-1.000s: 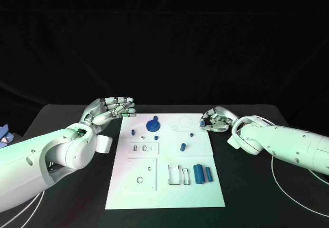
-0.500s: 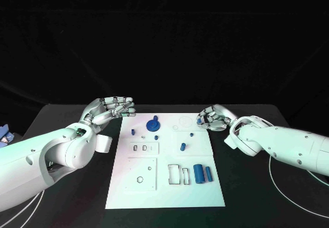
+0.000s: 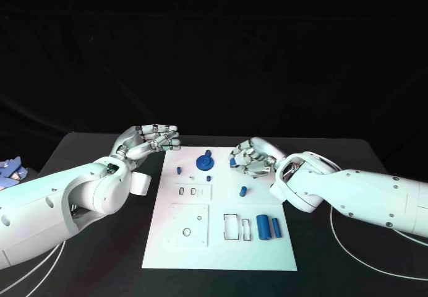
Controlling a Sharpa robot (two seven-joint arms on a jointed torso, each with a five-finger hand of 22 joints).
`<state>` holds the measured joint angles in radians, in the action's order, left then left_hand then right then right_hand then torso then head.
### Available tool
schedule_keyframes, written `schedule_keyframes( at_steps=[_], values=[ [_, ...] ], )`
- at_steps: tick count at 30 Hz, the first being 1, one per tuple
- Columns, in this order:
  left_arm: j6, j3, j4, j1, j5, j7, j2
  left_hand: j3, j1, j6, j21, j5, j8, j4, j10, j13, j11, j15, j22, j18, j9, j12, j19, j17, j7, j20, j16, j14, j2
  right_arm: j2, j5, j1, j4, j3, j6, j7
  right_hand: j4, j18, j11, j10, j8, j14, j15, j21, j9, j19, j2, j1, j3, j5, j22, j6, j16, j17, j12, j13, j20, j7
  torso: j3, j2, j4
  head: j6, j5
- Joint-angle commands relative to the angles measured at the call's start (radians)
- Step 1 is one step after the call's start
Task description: Assemble the parts on the task board
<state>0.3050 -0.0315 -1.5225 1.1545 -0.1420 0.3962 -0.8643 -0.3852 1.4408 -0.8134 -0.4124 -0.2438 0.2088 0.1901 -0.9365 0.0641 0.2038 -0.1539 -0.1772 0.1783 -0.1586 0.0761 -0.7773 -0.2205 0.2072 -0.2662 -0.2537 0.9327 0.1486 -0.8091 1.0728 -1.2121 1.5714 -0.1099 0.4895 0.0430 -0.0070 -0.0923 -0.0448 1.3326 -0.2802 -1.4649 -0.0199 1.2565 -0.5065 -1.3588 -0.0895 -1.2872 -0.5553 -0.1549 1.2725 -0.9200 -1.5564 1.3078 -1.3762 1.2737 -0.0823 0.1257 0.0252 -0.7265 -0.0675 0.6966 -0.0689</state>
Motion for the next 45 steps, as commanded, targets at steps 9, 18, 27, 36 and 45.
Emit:
schedule_keyframes(
  at_steps=[9, 18, 27, 36, 45],
  values=[
    [-0.014, 0.0, 0.005, 0.0, 0.003, -0.001, 0.012, -0.005, 0.001, -0.003, -0.004, 0.003, -0.006, 0.001, -0.007, 0.0, -0.003, -0.004, -0.001, 0.003, 0.001, -0.003, 0.007, -0.001, 0.041, -0.002, 0.003, -0.005, 0.009, 0.137, 0.215, 0.008, 0.018, -0.013, -0.047, 0.191, 0.005, 0.009, -0.001, -0.002, -0.083, -0.097, -0.001, 0.003, -0.055, -0.003, 0.006, 0.005, -0.003, -0.002, 0.002, 0.002, -0.004, 0.225, 0.002, 0.004, -0.002, -0.001, 0.0002, -0.003, -0.0031, 0.006, 0.042],
    [-0.014, 0.0, 0.002, 0.0, 0.003, -0.002, 0.014, -0.006, 0.0, -0.004, -0.005, 0.003, -0.005, 0.0, -0.008, 0.001, -0.003, -0.004, -0.001, 0.003, 0.001, -0.003, 0.007, -0.002, 0.04, -0.002, 0.003, -0.005, 0.009, 0.197, 0.277, 0.029, -0.011, -0.021, -0.063, 0.23, 0.007, 0.009, -0.001, 0.001, -0.087, -0.097, -0.001, 0.002, -0.056, -0.003, 0.002, 0.011, 0.0, 0.0, 0.002, 0.002, -0.004, 0.224, 0.0, 0.007, -0.003, -0.002, -0.0009, -0.003, -0.0028, 0.012, 0.052],
    [-0.014, 0.0, 0.001, 0.0, 0.003, -0.003, 0.016, -0.006, 0.0, -0.004, -0.005, 0.003, -0.005, 0.0, -0.008, 0.001, -0.003, -0.004, -0.001, 0.003, 0.001, -0.003, 0.007, -0.002, 0.04, -0.002, 0.003, -0.005, 0.009, 0.222, 0.303, 0.045, -0.03, -0.025, -0.079, 0.247, 0.008, 0.009, -0.001, 0.004, -0.089, -0.097, -0.002, 0.003, -0.056, -0.004, 0.0, 0.014, 0.001, 0.001, 0.002, 0.003, -0.004, 0.224, -0.001, 0.009, -0.003, -0.002, -0.0015, -0.003, -0.0033, 0.02, 0.058],
    [-0.016, 0.0, -0.001, 0.0, 0.003, -0.003, 0.016, -0.006, 0.0, -0.004, -0.005, 0.003, -0.005, 0.0, -0.008, 0.001, -0.003, -0.004, -0.001, 0.003, 0.001, -0.003, 0.007, -0.002, 0.04, -0.002, 0.003, -0.005, 0.009, 0.233, 0.313, 0.056, -0.045, -0.028, -0.084, 0.25, 0.01, 0.009, 0.0, 0.005, -0.092, -0.097, -0.002, 0.001, -0.056, -0.004, -0.007, 0.022, 0.005, 0.005, 0.002, 0.005, -0.004, 0.224, -0.001, 0.009, -0.003, -0.003, -0.0003, -0.003, -0.0041, 0.025, 0.058],
    [-0.016, 0.0, -0.001, 0.0, 0.003, -0.004, 0.016, -0.006, 0.0, -0.004, -0.005, 0.003, -0.005, 0.0, -0.008, 0.001, -0.003, -0.004, -0.001, 0.003, 0.001, -0.003, 0.007, -0.002, 0.04, -0.002, 0.003, -0.005, 0.009, 0.241, 0.311, 0.064, -0.056, -0.029, -0.08, 0.248, 0.017, 0.008, 0.0, 0.005, -0.095, -0.097, -0.002, -0.001, -0.055, -0.004, -0.015, 0.034, 0.01, 0.013, 0.001, 0.009, -0.004, 0.225, 0.0, 0.008, -0.003, -0.003, 0.0003, -0.002, -0.0049, 0.027, 0.055]
  ],
)
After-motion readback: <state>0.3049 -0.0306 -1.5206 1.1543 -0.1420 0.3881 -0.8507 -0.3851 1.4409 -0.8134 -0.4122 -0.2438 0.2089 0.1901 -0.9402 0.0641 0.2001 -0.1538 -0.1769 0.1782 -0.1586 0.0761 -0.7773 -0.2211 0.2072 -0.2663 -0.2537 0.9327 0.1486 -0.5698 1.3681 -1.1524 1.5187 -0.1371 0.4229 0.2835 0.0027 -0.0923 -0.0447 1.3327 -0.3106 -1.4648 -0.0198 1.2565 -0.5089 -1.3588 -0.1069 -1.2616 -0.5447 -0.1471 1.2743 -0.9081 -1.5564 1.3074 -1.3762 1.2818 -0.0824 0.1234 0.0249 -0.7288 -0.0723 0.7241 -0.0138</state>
